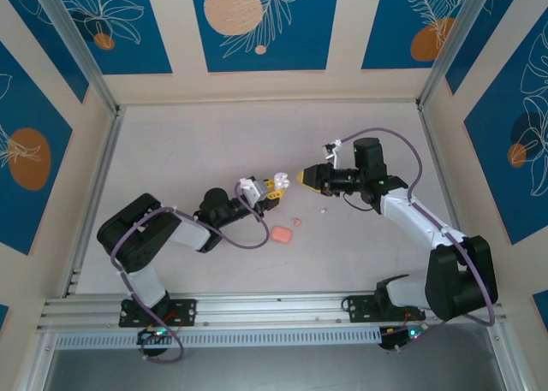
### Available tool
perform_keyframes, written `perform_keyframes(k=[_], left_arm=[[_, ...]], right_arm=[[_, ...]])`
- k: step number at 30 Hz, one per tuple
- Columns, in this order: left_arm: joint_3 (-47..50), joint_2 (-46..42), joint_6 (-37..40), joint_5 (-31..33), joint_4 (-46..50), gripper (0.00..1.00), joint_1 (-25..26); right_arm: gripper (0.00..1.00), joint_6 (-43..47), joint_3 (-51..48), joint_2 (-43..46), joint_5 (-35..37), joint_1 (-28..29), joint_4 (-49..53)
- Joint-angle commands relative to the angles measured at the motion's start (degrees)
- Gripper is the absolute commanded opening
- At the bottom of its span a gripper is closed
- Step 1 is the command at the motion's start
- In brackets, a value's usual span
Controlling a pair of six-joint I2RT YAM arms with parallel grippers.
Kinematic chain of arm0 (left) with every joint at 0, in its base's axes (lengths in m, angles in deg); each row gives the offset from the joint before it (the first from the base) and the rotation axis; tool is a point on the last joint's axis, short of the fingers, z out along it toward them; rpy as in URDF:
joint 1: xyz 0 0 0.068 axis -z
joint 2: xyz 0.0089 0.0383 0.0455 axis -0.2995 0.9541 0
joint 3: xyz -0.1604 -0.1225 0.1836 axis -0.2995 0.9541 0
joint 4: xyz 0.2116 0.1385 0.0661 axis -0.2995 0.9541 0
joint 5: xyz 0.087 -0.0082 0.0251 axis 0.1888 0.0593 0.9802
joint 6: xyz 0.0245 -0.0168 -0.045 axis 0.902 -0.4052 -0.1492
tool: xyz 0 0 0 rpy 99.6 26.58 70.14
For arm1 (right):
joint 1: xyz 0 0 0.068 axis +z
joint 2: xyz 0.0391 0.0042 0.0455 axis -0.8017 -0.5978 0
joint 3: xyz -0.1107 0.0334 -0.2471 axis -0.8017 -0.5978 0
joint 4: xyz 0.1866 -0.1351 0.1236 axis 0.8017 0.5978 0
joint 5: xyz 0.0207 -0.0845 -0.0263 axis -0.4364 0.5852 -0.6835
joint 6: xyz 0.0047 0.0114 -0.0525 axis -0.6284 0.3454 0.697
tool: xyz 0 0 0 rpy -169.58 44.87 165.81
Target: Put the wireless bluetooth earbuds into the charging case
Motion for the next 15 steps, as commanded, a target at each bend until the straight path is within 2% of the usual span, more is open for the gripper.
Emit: perform_keyframes(k=[1,15], left_arm=[[-0.2,-0.8,0.1,-0.9,-2.6,0.20,0.8],[-0.3,-0.9,0.2,-0.7,-2.6,0.20,0.8]], right_arm=[[0.35,-0.7,2.1,-0.9,-2.7,0.8,-1.6],[0.28,-0.2,2.3,-2.9,-3.6,2.6,-2.0]])
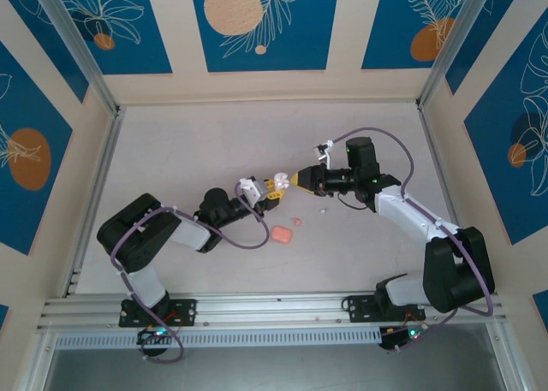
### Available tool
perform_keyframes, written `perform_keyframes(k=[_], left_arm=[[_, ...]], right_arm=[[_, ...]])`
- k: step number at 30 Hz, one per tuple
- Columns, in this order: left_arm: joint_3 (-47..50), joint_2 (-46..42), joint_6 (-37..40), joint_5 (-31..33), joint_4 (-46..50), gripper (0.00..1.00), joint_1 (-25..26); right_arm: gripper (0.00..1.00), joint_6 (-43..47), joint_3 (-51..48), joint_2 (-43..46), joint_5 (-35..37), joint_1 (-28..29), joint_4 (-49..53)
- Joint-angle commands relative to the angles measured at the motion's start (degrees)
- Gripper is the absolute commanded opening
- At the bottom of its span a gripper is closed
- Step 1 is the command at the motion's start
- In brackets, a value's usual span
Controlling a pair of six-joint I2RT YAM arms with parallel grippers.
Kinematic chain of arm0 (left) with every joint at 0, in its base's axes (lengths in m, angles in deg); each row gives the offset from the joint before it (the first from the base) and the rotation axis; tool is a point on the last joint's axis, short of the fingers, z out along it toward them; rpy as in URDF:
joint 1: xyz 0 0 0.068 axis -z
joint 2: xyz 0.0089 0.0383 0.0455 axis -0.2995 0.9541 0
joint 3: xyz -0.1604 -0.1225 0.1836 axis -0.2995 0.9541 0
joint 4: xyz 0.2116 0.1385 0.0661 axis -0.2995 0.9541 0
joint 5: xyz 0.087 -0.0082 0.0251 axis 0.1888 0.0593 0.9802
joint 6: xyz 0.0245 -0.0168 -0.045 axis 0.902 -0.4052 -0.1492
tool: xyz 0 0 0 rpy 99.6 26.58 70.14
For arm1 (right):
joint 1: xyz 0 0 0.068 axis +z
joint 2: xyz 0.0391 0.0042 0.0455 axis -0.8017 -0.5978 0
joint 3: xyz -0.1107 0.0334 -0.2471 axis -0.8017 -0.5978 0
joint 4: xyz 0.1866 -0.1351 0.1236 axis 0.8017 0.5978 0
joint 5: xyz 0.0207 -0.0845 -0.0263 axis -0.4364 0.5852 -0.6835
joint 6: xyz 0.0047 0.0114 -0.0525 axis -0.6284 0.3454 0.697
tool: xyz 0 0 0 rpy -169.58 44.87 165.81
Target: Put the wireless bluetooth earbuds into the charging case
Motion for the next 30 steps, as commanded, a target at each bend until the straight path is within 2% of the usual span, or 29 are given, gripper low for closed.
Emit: perform_keyframes(k=[1,30], left_arm=[[-0.3,-0.9,0.3,-0.8,-2.6,0.20,0.7],[-0.3,-1.2,0.1,-0.5,-2.6,0.20,0.7]], right_arm=[[0.27,0.2,2.0,-0.9,-2.2,0.7,-0.2],[0.20,0.3,2.3,-2.1,-3.0,2.7,-0.9]])
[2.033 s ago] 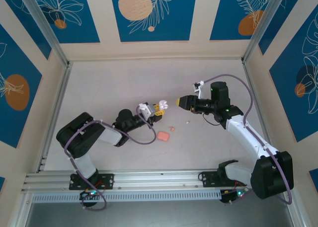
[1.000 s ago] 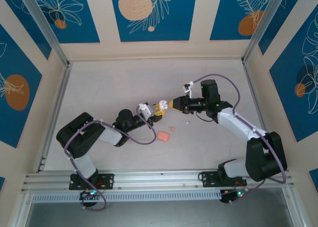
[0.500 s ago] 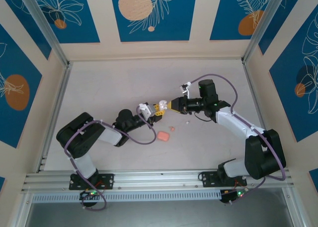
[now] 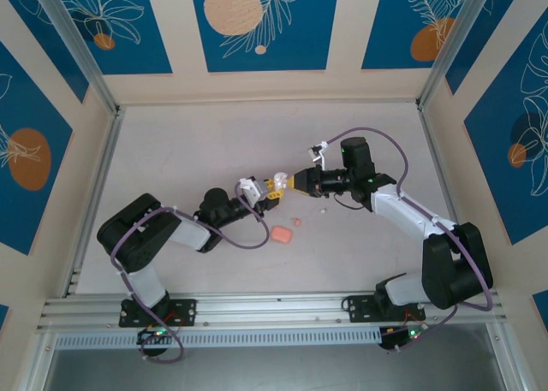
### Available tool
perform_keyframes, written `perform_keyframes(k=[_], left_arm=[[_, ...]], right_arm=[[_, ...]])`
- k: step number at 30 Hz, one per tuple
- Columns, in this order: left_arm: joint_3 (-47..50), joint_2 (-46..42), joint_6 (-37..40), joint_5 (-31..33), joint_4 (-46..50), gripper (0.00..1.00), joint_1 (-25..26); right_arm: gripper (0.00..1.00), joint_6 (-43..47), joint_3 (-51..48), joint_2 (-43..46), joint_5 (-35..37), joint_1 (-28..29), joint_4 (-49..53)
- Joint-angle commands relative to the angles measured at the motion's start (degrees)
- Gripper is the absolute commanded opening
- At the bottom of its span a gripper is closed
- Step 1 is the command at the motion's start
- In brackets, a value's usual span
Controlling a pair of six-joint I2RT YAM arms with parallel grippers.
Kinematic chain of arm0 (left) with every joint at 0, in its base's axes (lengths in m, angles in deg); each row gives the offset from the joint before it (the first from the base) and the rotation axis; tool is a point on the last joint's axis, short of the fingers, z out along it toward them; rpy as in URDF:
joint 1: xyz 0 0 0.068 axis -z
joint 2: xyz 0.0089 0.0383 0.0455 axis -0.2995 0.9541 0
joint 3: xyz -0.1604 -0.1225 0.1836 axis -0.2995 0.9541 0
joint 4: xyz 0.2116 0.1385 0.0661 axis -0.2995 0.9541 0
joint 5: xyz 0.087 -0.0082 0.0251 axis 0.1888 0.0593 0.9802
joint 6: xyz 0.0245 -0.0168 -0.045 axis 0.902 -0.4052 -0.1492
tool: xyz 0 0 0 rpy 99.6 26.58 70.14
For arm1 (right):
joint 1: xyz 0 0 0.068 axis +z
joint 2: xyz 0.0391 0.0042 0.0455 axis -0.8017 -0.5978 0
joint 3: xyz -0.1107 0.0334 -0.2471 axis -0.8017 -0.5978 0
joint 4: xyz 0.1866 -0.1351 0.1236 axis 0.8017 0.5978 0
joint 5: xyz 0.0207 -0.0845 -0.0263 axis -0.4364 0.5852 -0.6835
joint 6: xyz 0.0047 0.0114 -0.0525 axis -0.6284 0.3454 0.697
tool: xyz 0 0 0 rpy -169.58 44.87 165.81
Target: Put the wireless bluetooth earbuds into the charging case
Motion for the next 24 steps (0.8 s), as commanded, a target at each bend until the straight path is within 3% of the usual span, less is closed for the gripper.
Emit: perform_keyframes(k=[1,24], left_arm=[[-0.2,-1.2,0.1,-0.8,-2.6,0.20,0.7],[-0.3,-1.4,0.1,-1.3,-2.6,0.20,0.8]], right_arm=[[0.20,0.1,1.7,-0.7,-1.6,0.9,-0.4],[0.20,-1.1,2.9,-3.1,-1.0,2.0,-3.4]])
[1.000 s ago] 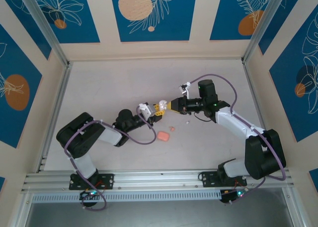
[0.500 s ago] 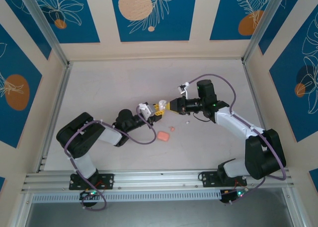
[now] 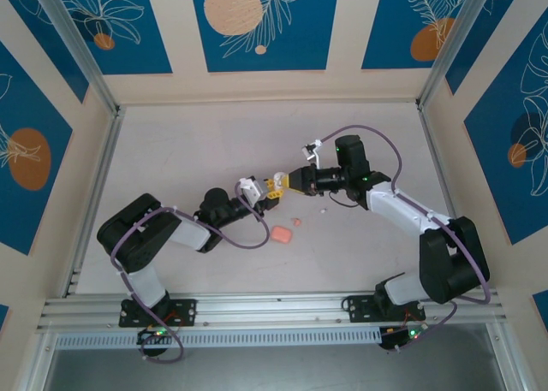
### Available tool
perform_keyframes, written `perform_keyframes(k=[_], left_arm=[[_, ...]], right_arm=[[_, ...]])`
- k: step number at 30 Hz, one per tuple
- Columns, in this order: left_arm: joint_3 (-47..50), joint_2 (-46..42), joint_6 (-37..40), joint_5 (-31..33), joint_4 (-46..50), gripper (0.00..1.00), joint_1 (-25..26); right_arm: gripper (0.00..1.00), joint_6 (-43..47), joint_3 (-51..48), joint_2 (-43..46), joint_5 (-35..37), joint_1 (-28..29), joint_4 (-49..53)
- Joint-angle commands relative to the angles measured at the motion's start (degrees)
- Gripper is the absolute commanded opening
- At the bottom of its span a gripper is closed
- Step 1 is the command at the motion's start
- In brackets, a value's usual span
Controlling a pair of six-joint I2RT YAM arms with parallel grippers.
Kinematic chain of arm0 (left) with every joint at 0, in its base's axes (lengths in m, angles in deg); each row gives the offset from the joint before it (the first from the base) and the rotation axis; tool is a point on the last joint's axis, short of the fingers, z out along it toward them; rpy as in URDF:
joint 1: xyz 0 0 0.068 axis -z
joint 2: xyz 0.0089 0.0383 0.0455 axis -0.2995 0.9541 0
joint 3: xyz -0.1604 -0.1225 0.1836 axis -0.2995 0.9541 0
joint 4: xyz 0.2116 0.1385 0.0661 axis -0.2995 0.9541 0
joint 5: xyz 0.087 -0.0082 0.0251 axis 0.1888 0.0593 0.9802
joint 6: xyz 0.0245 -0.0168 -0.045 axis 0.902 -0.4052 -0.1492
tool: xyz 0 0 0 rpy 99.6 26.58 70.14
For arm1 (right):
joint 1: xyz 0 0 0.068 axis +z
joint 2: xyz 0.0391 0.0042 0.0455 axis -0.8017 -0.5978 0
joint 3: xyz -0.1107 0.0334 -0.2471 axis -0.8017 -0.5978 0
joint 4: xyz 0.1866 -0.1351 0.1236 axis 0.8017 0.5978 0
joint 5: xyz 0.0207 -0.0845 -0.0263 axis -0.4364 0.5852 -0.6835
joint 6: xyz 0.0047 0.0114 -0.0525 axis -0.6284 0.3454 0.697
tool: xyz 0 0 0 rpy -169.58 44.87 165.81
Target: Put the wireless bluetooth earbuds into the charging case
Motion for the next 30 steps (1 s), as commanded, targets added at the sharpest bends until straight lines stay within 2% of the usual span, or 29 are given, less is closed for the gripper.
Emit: perform_keyframes(k=[1,10,16,22,30], left_arm=[[-0.3,-1.4,0.1,-1.8,-2.8,0.20,0.7],[-0.1,-1.4,0.1,-1.8,-2.8,0.20,0.7],[0.8,-2.0,0.4,-1.5,-2.8,0.20,0.8],[3.2,-3.2,0.9,-0.5,-2.8,0.20,0.8],[5.7,-4.0,1.1,0.5,-2.8,0.20,0.8]], right_arm=[[0.20,-0.5,1.5,-0.6,0.0,0.4,-0.5],[0.20,-0.2,1.6,0.5,0.4,0.5,-0.2],[0.22,3.2,2.3,3.3,2.0,-0.4,6.0],[0.26,10.1,5.2,6.6,6.6,-3.3,20.6],[0.30,18.4,12.2,5.5,20.9,-5.9,44.4]])
